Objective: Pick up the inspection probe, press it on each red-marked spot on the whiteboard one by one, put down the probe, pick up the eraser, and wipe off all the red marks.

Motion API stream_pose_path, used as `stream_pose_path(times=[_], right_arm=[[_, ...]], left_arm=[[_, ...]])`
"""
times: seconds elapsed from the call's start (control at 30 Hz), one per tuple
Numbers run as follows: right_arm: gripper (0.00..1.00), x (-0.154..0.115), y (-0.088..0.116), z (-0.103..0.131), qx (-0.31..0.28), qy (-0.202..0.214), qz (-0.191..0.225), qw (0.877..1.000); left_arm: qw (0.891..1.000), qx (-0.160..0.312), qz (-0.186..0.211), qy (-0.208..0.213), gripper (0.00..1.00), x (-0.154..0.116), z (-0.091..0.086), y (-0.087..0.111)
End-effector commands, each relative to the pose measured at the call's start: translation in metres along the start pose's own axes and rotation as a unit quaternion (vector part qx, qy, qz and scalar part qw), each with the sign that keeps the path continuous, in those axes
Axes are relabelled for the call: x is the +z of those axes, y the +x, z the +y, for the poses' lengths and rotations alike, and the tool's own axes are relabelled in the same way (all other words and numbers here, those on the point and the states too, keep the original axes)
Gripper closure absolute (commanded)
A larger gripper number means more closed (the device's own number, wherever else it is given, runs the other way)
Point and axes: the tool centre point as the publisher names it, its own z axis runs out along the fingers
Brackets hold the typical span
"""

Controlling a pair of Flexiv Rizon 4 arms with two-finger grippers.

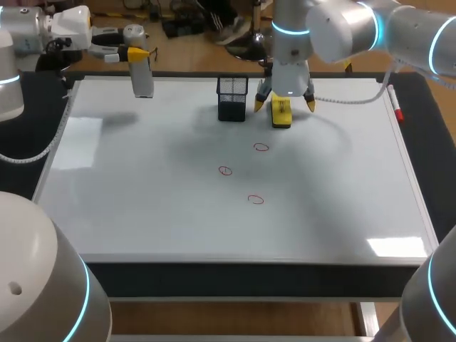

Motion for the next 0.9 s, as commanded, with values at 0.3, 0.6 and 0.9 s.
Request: stream_pose_path(times=[0.3, 0.6, 0.9], right_arm=[[1.00, -0.015, 0.002, 0.005, 0.002, 0.010, -0.009, 1.000], [1.00, -0.032, 0.027, 0.005, 0.044, 0.016, -0.007, 0.999], [1.00, -0.037, 0.093, 0.008, 0.115, 0.013, -0.019, 0.993]], left_arm=[[1.000, 0.001, 0.001, 0.001, 1.00, 0.000, 0.000, -0.001], [1.000, 0.001, 0.001, 0.001, 1.00, 0.000, 0.000, -0.001], [1.000, 0.001, 0.001, 0.001, 1.00, 0.000, 0.000, -0.001]])
